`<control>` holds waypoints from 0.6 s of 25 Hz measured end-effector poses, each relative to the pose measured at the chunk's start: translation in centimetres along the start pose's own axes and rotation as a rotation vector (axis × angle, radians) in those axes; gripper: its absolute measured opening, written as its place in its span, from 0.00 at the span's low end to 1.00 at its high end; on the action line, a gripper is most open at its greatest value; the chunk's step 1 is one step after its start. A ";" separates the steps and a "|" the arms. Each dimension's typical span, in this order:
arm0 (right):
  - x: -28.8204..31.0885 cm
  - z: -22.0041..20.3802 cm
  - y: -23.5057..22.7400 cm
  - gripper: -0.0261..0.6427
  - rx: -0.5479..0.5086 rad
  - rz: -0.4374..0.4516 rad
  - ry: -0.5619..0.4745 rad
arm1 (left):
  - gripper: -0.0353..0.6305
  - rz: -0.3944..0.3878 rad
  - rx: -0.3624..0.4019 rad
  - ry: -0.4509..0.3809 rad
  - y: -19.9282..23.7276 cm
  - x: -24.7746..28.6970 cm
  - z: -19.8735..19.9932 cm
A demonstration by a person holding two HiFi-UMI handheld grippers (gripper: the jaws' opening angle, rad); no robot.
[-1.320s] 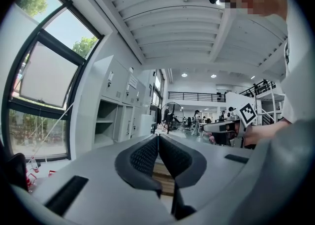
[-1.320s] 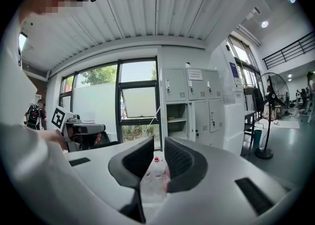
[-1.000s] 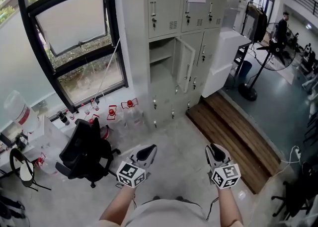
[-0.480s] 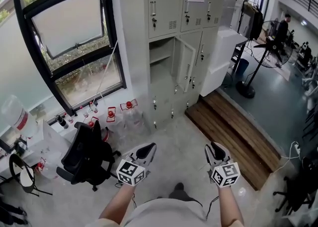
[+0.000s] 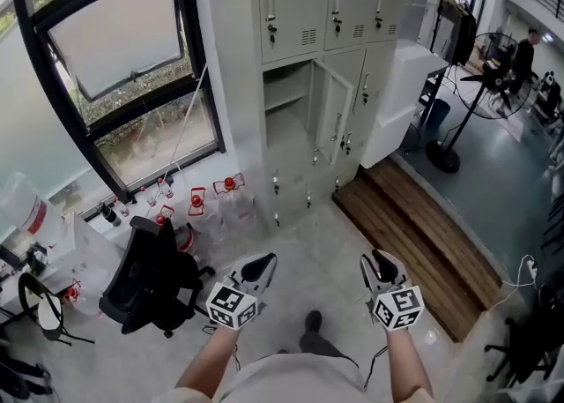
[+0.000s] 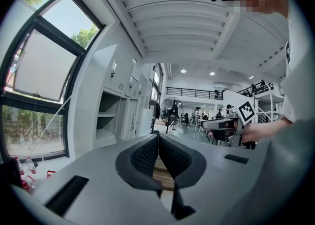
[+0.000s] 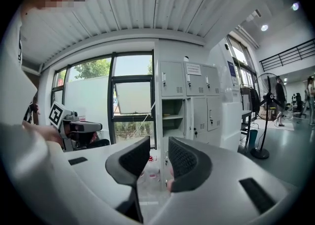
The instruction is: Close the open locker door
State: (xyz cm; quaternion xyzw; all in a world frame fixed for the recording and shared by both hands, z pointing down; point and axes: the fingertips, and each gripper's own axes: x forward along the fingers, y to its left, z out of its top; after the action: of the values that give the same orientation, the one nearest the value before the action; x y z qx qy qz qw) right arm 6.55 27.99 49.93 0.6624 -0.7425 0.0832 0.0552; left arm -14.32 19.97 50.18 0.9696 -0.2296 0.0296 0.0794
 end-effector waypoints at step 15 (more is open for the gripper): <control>15.5 2.0 -13.5 0.24 0.006 0.095 0.028 | 0.09 0.090 -0.017 0.023 8.3 16.7 1.2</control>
State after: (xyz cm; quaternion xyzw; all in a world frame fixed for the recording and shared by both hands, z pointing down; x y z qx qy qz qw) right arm 18.25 10.98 51.68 0.6252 -0.7721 0.0972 0.0598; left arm -3.14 5.11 51.70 0.9572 -0.2723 0.0425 0.0890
